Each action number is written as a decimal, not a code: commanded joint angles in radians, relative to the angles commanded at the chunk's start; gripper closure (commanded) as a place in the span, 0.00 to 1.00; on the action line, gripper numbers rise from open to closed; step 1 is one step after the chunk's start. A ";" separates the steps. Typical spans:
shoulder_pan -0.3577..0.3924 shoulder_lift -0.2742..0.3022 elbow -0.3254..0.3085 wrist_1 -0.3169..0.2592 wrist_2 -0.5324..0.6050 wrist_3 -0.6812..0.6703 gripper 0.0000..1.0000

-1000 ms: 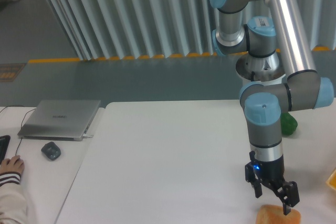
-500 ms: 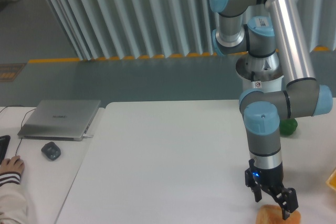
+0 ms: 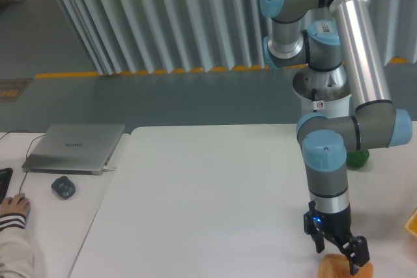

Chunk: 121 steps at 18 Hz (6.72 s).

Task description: Place the triangular bread in the basket

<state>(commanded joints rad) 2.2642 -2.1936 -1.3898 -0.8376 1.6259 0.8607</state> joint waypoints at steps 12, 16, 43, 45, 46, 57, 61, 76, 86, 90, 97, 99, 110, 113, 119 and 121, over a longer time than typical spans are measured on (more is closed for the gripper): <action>-0.017 -0.002 -0.003 0.000 0.040 -0.051 0.55; -0.017 0.003 -0.003 -0.002 0.035 -0.058 0.65; 0.106 0.252 -0.021 -0.466 -0.077 0.273 0.78; 0.132 0.268 -0.021 -0.515 -0.075 0.345 0.78; 0.146 0.278 -0.021 -0.538 -0.074 0.389 0.78; 0.343 0.333 -0.021 -0.589 -0.139 0.816 0.78; 0.409 0.330 -0.023 -0.512 -0.139 0.817 0.78; 0.564 0.327 -0.071 -0.388 -0.133 1.147 0.76; 0.707 0.321 -0.141 -0.387 -0.159 1.179 0.73; 0.712 0.316 -0.141 -0.385 -0.161 1.187 0.65; 0.703 0.307 -0.136 -0.371 -0.172 1.175 0.00; 0.701 0.308 -0.136 -0.371 -0.198 1.172 0.00; 0.545 0.317 -0.081 -0.371 -0.279 0.983 0.00; 0.483 0.322 -0.081 -0.382 -0.274 0.923 0.00; 0.338 0.330 -0.084 -0.468 -0.086 0.919 0.00; 0.322 0.339 -0.086 -0.518 -0.086 0.919 0.00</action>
<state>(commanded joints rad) 2.5864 -1.8546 -1.4757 -1.3558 1.5401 1.7794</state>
